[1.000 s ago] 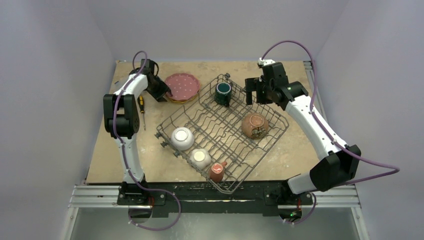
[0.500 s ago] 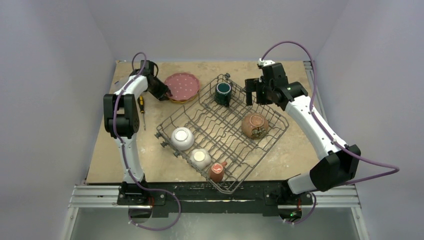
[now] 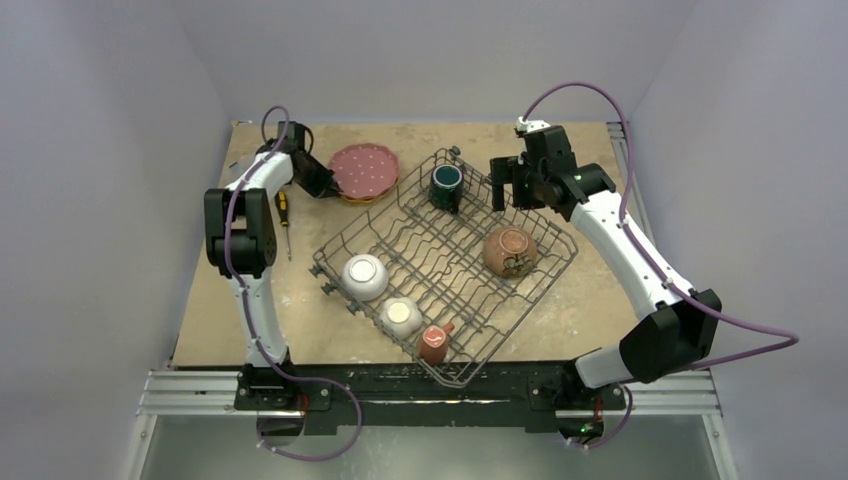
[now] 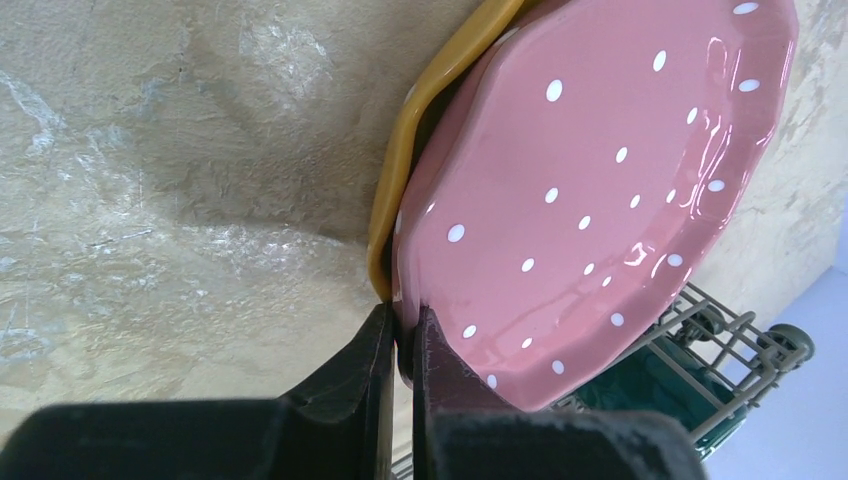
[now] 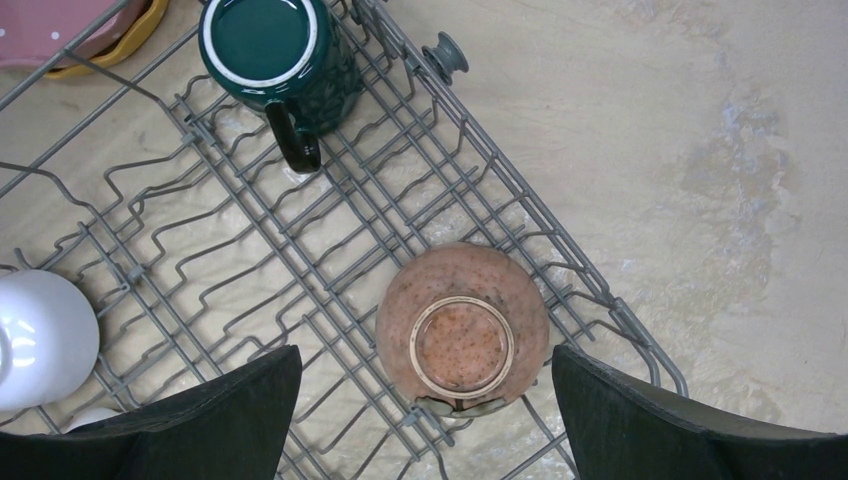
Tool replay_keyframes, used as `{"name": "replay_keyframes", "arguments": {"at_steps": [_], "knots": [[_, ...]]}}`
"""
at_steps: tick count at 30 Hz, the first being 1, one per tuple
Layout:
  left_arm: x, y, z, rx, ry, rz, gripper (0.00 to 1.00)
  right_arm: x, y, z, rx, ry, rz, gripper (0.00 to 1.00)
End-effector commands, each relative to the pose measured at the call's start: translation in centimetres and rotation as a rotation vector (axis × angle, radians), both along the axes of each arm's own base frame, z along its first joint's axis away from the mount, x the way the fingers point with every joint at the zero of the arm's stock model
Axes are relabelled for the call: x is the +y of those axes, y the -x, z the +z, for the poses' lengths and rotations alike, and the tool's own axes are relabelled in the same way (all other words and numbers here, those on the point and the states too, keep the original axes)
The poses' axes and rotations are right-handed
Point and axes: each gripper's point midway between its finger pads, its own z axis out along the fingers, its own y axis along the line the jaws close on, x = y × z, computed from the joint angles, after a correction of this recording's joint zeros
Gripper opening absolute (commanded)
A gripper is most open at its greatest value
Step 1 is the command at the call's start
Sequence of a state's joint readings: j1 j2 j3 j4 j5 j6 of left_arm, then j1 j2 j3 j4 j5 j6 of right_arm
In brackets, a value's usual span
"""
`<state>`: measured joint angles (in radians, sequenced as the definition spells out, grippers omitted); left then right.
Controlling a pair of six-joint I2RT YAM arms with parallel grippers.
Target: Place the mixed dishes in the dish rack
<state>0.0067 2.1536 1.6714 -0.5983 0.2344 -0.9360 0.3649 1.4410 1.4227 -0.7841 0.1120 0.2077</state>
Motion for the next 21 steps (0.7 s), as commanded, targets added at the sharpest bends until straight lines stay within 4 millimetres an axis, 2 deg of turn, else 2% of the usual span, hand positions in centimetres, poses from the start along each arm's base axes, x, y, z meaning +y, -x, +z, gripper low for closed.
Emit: {"name": "replay_keyframes", "arguments": {"at_steps": [1,9,12,16,21], "knots": [[0.5,-1.1,3.0,-0.086,0.09,0.056,0.0,0.1,-0.6,0.9,-0.042,-0.017,0.006,0.95],[1.3,-1.5,6.5,-0.163,0.113,0.075,0.0,0.1,-0.5,1.0,-0.047,-0.015,0.006,0.95],[1.6,-1.3,7.3,-0.169,0.111,0.081,0.0,0.1,-0.6,1.1,-0.049,-0.016,0.005,0.95],[1.6,-1.2,7.8,-0.174,0.115,0.086,0.0,0.1,-0.6,1.1,-0.048,-0.018,0.007,0.95],[1.0,-1.4,7.2,-0.165,0.16,0.086,0.0,0.2,-0.5,1.0,-0.045,-0.022,0.01,0.95]]}}
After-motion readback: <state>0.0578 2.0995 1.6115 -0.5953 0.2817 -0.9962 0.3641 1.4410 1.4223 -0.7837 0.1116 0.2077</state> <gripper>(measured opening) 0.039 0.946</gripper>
